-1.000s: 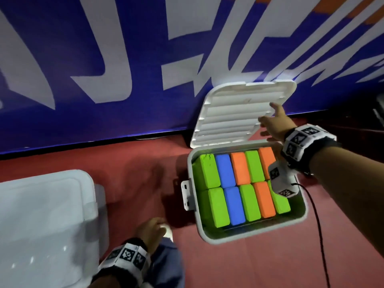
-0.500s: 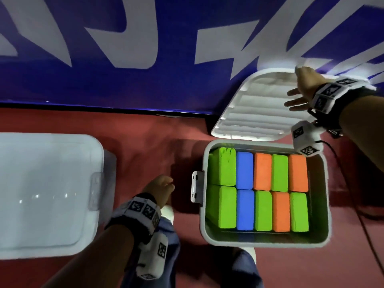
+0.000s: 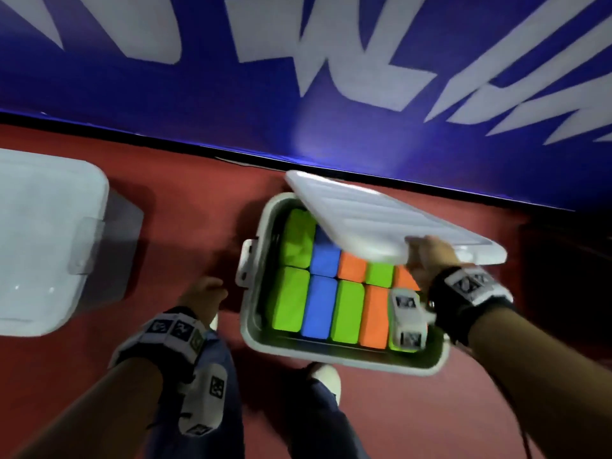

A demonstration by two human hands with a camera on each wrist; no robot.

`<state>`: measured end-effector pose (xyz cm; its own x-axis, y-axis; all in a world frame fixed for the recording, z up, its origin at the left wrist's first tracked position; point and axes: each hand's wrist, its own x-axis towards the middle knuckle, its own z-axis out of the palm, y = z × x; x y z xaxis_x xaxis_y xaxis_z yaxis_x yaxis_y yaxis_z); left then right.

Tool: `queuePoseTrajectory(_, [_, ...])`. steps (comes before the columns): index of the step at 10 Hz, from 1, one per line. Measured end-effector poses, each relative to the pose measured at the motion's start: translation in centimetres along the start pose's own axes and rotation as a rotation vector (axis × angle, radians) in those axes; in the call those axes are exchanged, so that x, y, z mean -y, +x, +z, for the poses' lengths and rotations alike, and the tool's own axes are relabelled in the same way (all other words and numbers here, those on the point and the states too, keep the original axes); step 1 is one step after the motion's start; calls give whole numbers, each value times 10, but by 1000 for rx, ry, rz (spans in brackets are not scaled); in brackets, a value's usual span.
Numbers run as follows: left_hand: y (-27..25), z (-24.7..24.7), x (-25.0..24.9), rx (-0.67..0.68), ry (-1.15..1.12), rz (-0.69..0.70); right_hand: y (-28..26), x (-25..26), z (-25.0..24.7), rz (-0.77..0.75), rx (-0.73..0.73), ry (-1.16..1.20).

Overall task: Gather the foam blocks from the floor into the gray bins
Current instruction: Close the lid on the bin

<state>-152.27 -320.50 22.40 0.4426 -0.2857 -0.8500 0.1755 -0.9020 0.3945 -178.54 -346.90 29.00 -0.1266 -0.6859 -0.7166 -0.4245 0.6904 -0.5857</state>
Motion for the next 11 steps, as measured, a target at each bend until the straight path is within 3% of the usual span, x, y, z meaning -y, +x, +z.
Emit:
queuePoseTrajectory(1, [-15,32,-1,-84,31,156,-31,-54,-48,51,-64,96])
queuePoseTrajectory(2, [-24,57,-9,-283,16,239,-35,-95,-81,135,-44,-43])
queuePoseTrajectory(3, [-21,64,-15,-367,-45,222,-27,-128,-106,194,9,-126])
queuePoseTrajectory(4, [-16,66,-15,-371,-46,223,-11,-154,-119,204,69,-218])
queuePoseTrajectory(6, [21,64,-9,-378,56,273,42,-216,-148,69,112,-449])
queuePoseTrajectory(7, [43,73,-2,-331,48,305,43,-215,-136,-55,164,-623])
queuePoseTrajectory(8, [62,84,15,-181,134,280,53,-217,-121,-222,191,-714])
queuePoseTrajectory(9, [77,87,41,-185,372,231,60,-214,-107,-271,56,-860])
queuePoseTrajectory(10, [75,91,43,-239,383,288,58,-203,-95,-169,-81,-778])
queuePoseTrajectory(11, [79,95,36,-252,283,480,76,-186,-90,-167,-151,-776])
